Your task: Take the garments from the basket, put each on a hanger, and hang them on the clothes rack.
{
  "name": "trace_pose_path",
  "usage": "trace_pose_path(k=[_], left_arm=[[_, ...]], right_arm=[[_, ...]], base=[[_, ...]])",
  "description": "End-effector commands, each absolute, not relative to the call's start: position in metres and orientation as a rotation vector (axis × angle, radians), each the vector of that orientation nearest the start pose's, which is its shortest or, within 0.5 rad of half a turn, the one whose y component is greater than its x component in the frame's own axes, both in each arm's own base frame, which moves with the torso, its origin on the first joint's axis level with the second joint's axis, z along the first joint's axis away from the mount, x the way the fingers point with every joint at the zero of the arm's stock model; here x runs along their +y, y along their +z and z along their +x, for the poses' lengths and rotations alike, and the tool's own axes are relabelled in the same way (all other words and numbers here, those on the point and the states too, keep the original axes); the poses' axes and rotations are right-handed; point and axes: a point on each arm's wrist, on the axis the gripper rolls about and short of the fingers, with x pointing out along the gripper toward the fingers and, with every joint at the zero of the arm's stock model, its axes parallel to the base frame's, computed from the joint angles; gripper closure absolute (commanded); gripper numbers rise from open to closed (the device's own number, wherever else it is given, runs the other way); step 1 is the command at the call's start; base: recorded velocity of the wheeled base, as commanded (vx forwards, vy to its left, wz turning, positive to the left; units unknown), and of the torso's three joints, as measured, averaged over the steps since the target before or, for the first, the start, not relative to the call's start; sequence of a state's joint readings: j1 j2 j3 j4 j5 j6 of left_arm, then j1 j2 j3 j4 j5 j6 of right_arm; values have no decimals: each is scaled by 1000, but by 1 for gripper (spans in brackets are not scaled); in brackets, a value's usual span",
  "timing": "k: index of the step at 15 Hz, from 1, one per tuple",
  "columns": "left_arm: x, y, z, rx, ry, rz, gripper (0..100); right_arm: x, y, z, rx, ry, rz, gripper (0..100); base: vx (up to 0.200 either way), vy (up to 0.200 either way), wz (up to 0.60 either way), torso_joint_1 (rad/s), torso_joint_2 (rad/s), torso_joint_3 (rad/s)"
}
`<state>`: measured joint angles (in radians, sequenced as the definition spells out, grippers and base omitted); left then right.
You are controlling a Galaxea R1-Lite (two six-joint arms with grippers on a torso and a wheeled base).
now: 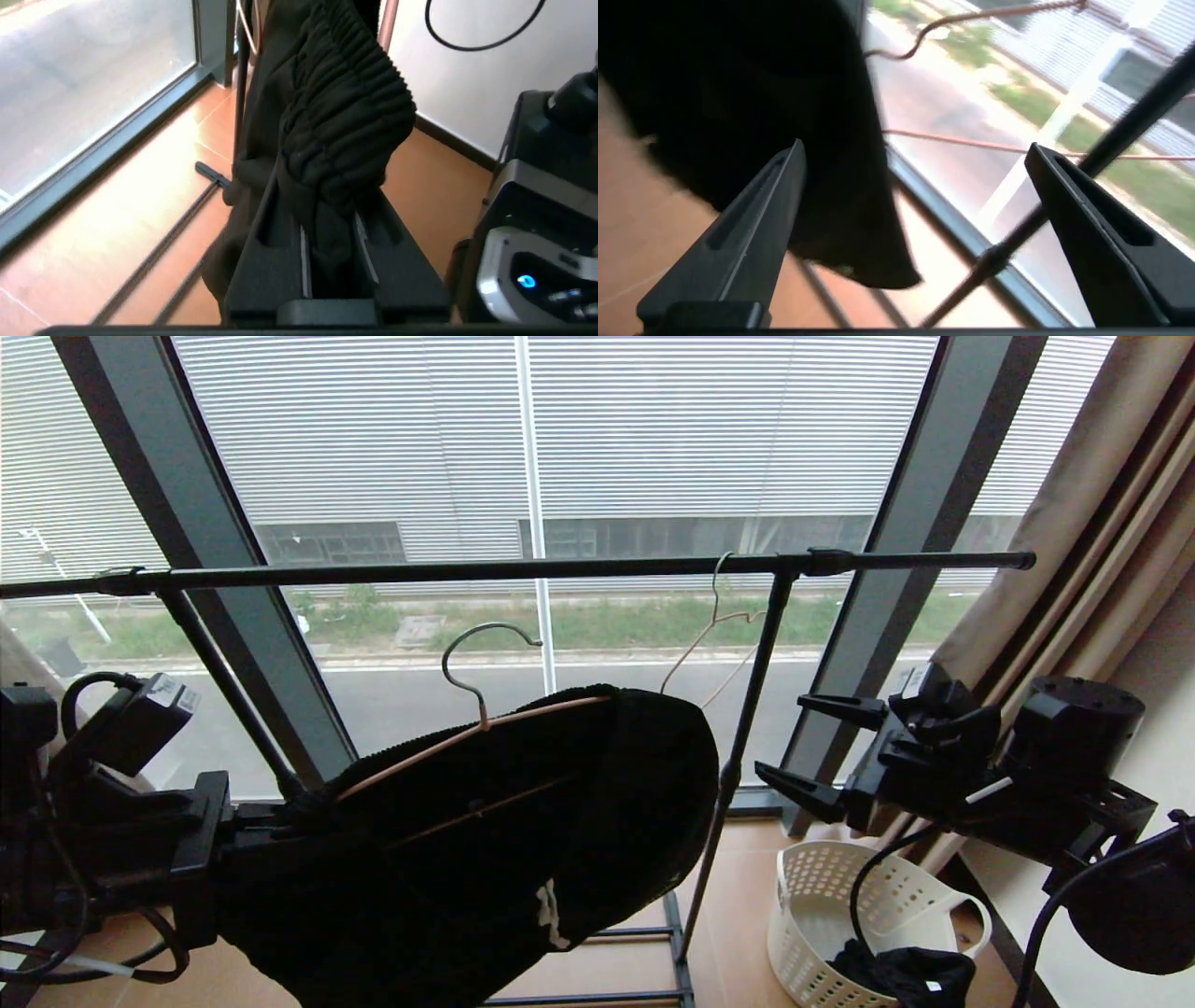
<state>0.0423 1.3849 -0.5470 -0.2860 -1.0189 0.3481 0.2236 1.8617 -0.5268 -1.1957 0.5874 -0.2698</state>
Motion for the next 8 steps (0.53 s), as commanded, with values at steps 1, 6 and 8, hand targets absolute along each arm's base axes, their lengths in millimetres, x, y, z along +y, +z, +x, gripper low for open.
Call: trace_pose_path(k=[1, 6, 8], left_arm=[[-7, 173, 188, 320, -993, 23, 100], [6, 181, 156, 350, -899, -10, 100], [10, 183, 145, 361, -862, -21, 100]], right_arm=[[86, 129, 284, 3, 816, -238, 0], [86, 129, 286, 6, 805, -239, 0], [86, 128, 287, 6, 804, -239, 0]], base=[[0, 0, 0, 0, 0, 0], [0, 0, 0, 0, 0, 0], [0, 0, 0, 0, 0, 0]])
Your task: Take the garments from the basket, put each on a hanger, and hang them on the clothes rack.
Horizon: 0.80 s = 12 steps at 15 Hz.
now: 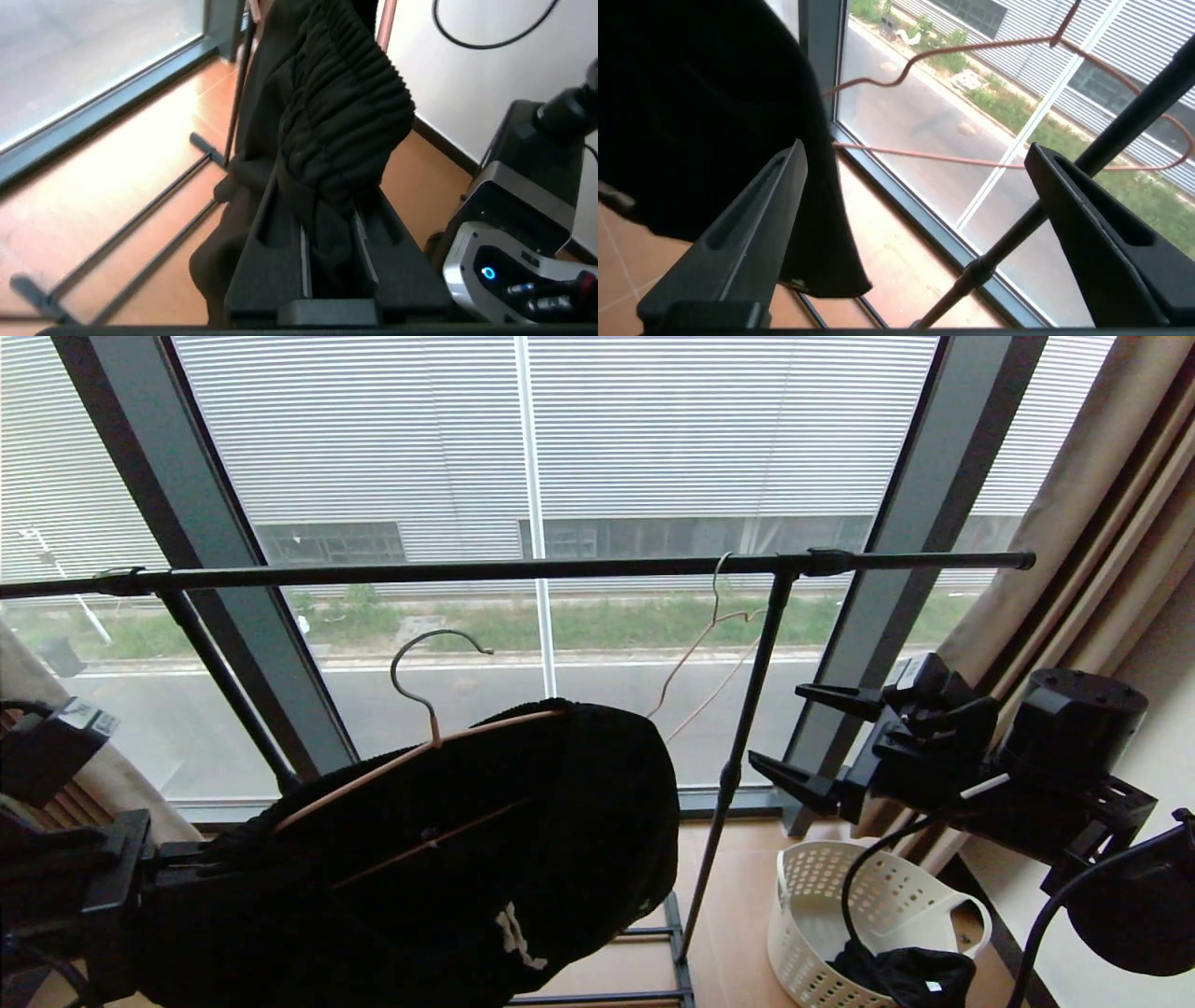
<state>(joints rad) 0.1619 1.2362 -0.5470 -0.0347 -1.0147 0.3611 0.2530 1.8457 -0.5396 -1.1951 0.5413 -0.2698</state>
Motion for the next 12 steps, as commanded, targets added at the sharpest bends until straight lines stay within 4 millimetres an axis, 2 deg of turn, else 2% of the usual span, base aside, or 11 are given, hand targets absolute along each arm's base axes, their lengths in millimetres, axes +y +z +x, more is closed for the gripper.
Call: trace_pose_path(k=[1, 6, 12], left_arm=[[12, 182, 142, 373, -848, -25, 100], [20, 181, 142, 379, -794, -31, 100], [28, 172, 159, 418, -785, -29, 100]], right_arm=[[86, 129, 287, 6, 795, -240, 0], [87, 128, 288, 9, 790, -240, 0], [86, 127, 289, 13, 788, -240, 0]], base=[[0, 0, 0, 0, 0, 0], [0, 0, 0, 0, 0, 0], [0, 0, 0, 0, 0, 0]])
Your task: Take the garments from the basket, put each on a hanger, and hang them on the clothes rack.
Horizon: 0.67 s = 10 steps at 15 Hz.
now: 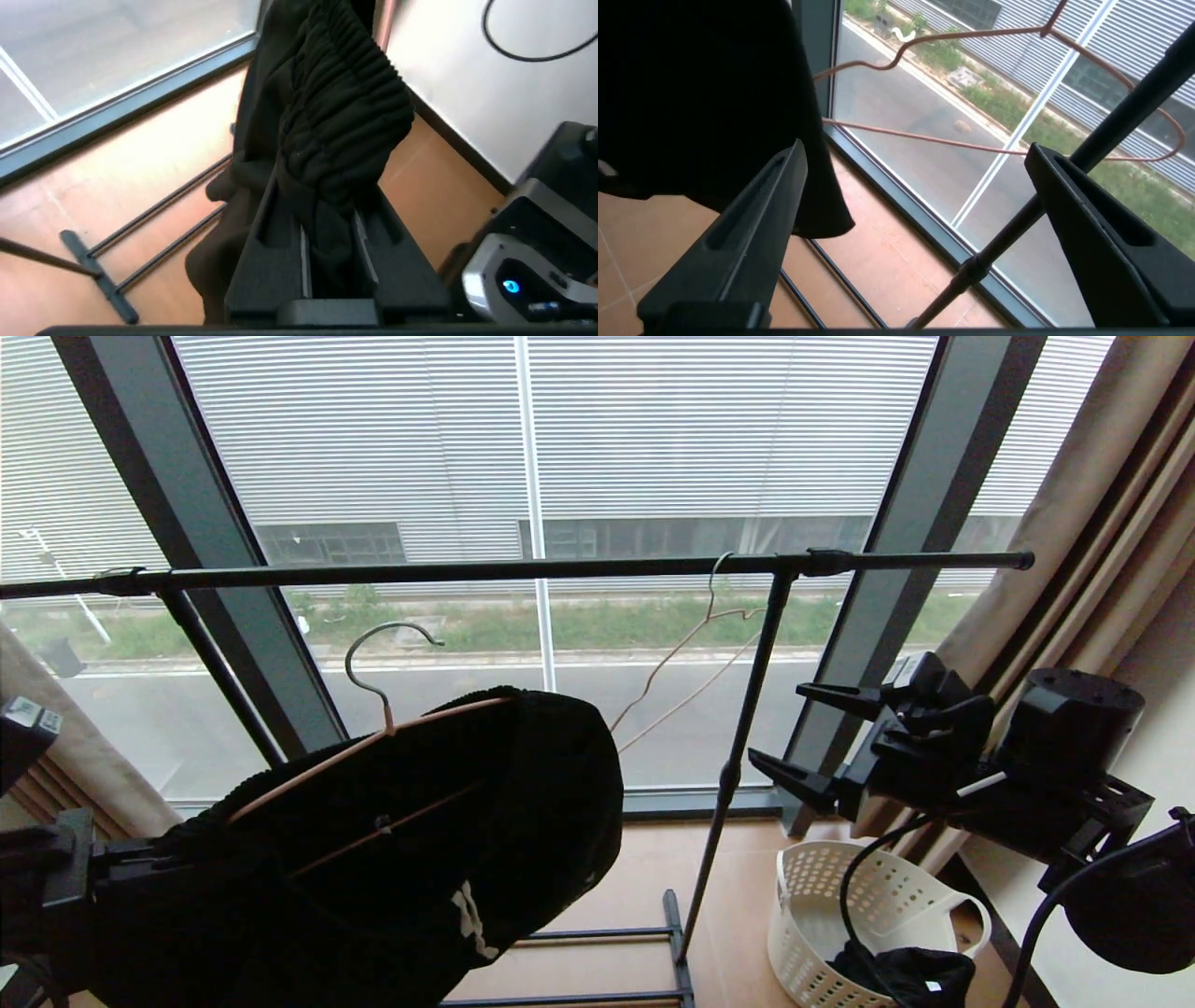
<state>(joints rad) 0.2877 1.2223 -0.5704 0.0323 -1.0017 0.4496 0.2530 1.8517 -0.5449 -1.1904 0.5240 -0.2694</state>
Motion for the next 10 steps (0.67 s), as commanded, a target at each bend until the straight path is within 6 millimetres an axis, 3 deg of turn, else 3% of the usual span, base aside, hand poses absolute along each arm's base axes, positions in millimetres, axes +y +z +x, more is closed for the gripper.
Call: trace_pose_path(k=[1, 5, 10], left_arm=[[28, 163, 162, 454, -792, 7, 100], [16, 155, 173, 575, -746, 118, 100], [-1, 161, 207, 568, -800, 55, 100]], right_arm=[[87, 125, 290, 24, 789, -238, 0], [87, 125, 291, 24, 789, -238, 0], [87, 125, 291, 24, 789, -238, 0]], base=[[0, 0, 0, 0, 0, 0], [0, 0, 0, 0, 0, 0], [0, 0, 0, 0, 0, 0]])
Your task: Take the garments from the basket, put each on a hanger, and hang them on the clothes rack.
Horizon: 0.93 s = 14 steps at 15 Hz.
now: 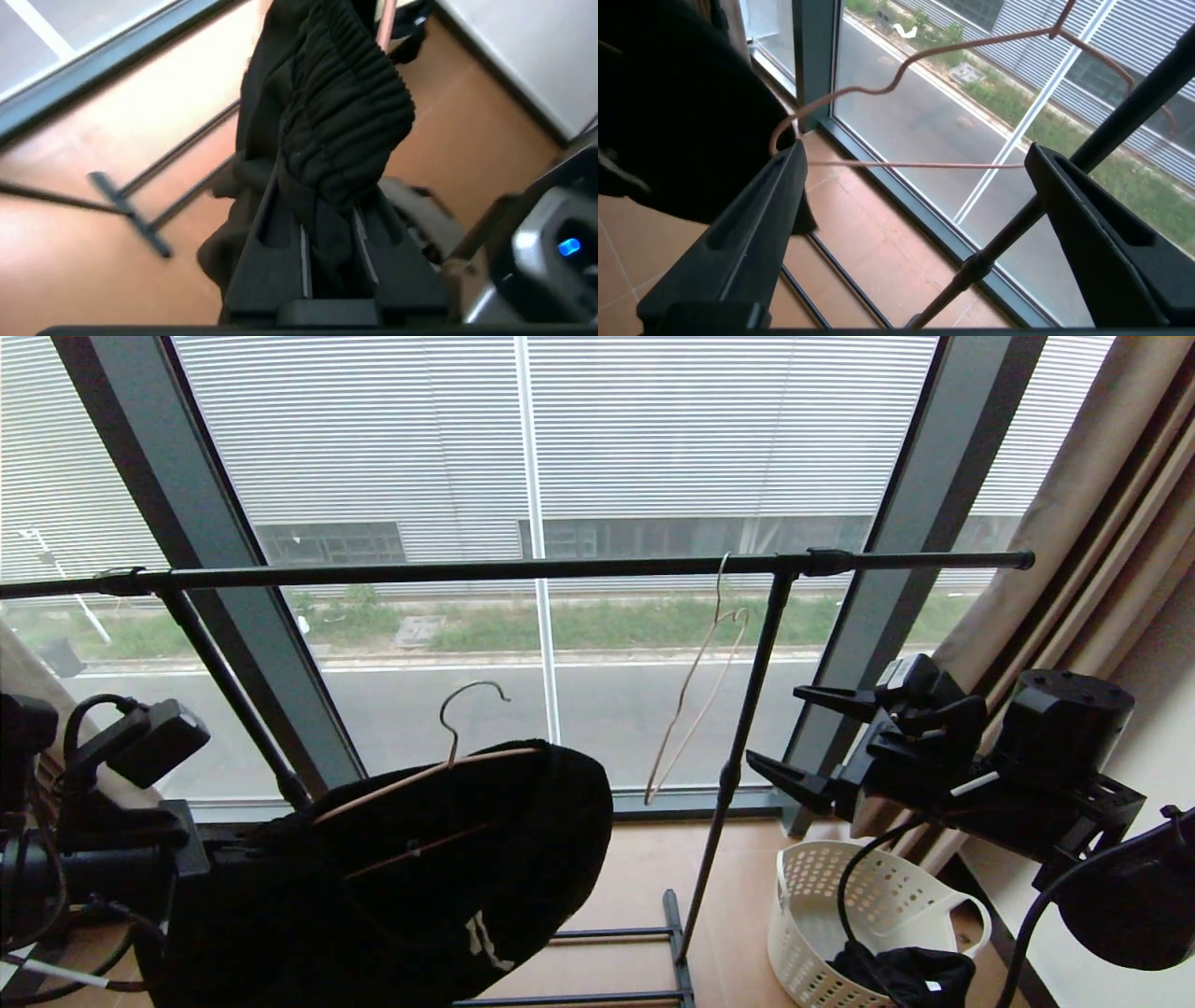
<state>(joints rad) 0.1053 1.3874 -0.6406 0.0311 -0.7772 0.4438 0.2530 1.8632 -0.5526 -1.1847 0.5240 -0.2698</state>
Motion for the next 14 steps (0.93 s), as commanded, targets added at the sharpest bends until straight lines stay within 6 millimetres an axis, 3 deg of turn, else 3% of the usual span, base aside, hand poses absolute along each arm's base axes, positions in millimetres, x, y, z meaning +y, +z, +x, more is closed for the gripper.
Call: trace_pose_path(k=[1, 6, 10, 14], left_arm=[[-3, 163, 215, 546, -790, 44, 100], [-15, 169, 263, 493, -637, -13, 100], [-35, 175, 293, 468, -606, -65, 100], [-47, 179, 312, 432, -601, -126, 100]], right_arm=[[87, 125, 291, 24, 789, -238, 0], [88, 122, 292, 31, 791, -237, 0], [88, 121, 292, 38, 792, -236, 0], [87, 121, 292, 38, 791, -236, 0]], base=[[0, 0, 0, 0, 0, 0], [0, 0, 0, 0, 0, 0], [0, 0, 0, 0, 0, 0], [0, 0, 0, 0, 0, 0]])
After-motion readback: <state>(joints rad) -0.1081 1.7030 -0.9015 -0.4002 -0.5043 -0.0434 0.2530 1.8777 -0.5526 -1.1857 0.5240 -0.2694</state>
